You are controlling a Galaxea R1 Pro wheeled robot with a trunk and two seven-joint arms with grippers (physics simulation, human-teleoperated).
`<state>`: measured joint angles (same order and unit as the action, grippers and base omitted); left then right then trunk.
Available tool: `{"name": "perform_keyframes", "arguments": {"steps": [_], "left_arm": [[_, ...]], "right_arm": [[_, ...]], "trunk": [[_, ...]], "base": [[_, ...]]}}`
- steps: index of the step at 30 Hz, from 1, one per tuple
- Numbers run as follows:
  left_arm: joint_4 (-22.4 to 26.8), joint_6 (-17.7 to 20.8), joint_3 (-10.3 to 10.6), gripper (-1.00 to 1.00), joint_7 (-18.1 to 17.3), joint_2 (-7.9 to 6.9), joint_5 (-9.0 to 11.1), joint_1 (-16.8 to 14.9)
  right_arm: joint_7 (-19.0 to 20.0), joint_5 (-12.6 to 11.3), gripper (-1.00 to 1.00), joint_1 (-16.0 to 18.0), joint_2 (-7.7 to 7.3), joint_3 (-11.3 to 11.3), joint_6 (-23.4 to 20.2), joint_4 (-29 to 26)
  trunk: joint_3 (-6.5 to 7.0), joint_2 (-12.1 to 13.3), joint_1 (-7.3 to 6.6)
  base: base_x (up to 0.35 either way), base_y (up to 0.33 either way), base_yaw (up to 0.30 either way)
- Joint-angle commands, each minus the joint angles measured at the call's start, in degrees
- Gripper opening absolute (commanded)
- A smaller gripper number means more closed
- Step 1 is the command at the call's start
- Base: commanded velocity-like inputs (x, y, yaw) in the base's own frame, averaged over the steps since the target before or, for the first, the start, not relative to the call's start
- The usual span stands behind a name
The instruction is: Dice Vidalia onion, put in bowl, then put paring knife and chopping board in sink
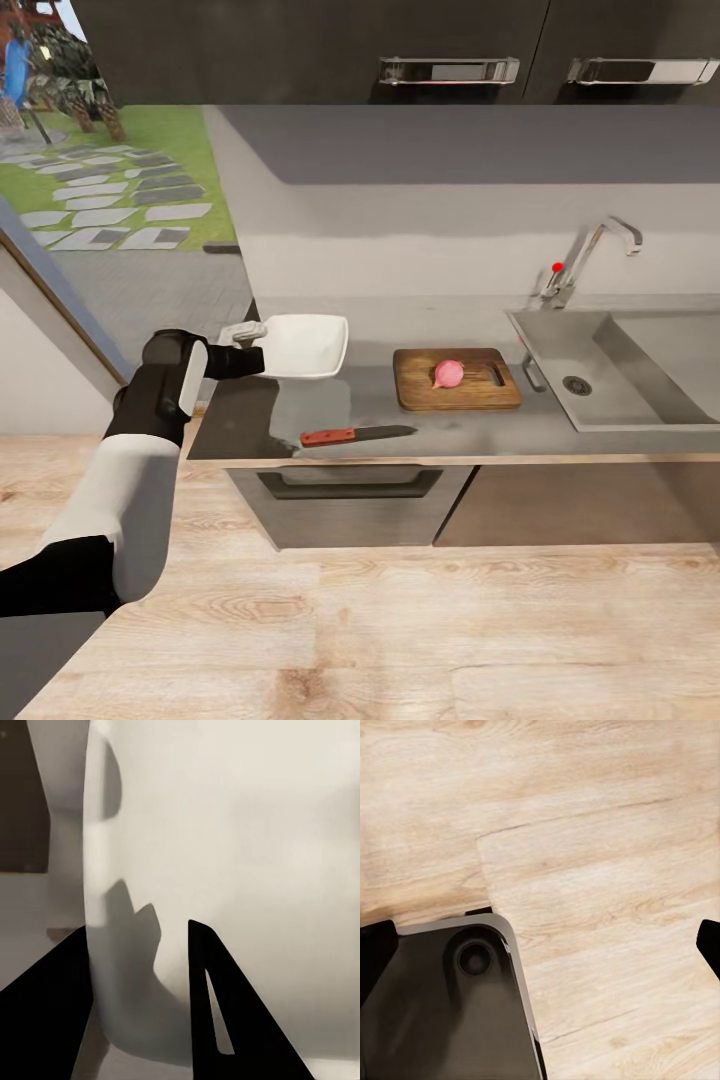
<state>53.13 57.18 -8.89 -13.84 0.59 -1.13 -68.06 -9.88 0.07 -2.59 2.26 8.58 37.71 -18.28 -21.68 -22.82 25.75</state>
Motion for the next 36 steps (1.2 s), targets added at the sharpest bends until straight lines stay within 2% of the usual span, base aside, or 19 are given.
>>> {"name": "perform_keyframes", "arguments": {"steps": [1, 6, 9, 10, 11, 20, 33, 35, 36], "left_arm": [[0.04, 0.3, -0.23, -1.0, -0.23, 0.05, 0.08, -0.05], [0.07, 0.37, -0.69, -1.0, -0.23, -0.04, 0.21, -0.05], [0.05, 0.38, -3.39, -1.0, -0.27, 0.01, 0.29, -0.05], [0.05, 0.38, -5.38, -1.0, -0.31, 0.02, 0.33, -0.05], [0.05, 0.38, -5.67, -1.0, -0.31, 0.03, 0.34, -0.05], [-0.03, 0.38, -5.95, -1.0, -0.32, 0.03, 0.35, -0.05], [0.71, 0.38, -5.75, -1.0, -0.32, 0.41, 0.35, -0.05], [1.17, 0.38, -5.63, -1.0, -0.32, 0.55, 0.34, -0.05], [2.39, 0.38, -5.51, -1.0, -0.32, 1.09, 0.32, -0.05]], "right_arm": [[-0.14, 0.02, 1.0, -0.04, 0.02, 0.03, 0.02, -0.1], [-0.14, 0.02, 1.0, -0.04, 0.02, 0.03, 0.02, -0.06], [-0.14, 0.02, 1.0, -0.04, 0.02, 0.03, 0.0, -0.01], [-0.14, 0.02, 1.0, -0.04, -0.01, 0.03, 0.0, 0.0], [-0.14, 0.02, 1.0, -0.04, 0.0, 0.03, 0.0, 0.0], [-0.14, -0.15, 1.0, -0.03, -0.88, 0.05, 0.0, 0.22], [-0.14, -0.18, 1.0, -0.03, -0.96, 0.05, 0.0, 0.27], [-0.14, -0.16, 1.0, -0.04, -0.99, 0.04, 0.0, 0.27], [-0.14, -0.16, 1.0, -0.03, -0.96, 0.05, 0.0, 0.27]], "trunk": [[-0.08, -0.1, 0.03], [-0.08, -0.1, 0.03], [-0.08, -0.1, 0.03], [-0.08, -0.1, 0.03], [-0.08, -0.1, 0.03], [-0.08, -0.1, 0.03], [-0.08, -0.1, 0.03], [-0.08, -0.1, 0.03], [-0.08, -0.1, 0.03]], "base": [[0.0, 0.0, 0.0], [0.0, 0.0, 0.0], [0.0, 0.0, 0.0], [0.0, 0.0, 0.0], [0.0, 0.0, 0.0], [0.0, 0.0, 0.0], [0.0, 0.0, 0.0], [0.0, 0.0, 0.0], [0.0, 0.0, 0.0]]}}
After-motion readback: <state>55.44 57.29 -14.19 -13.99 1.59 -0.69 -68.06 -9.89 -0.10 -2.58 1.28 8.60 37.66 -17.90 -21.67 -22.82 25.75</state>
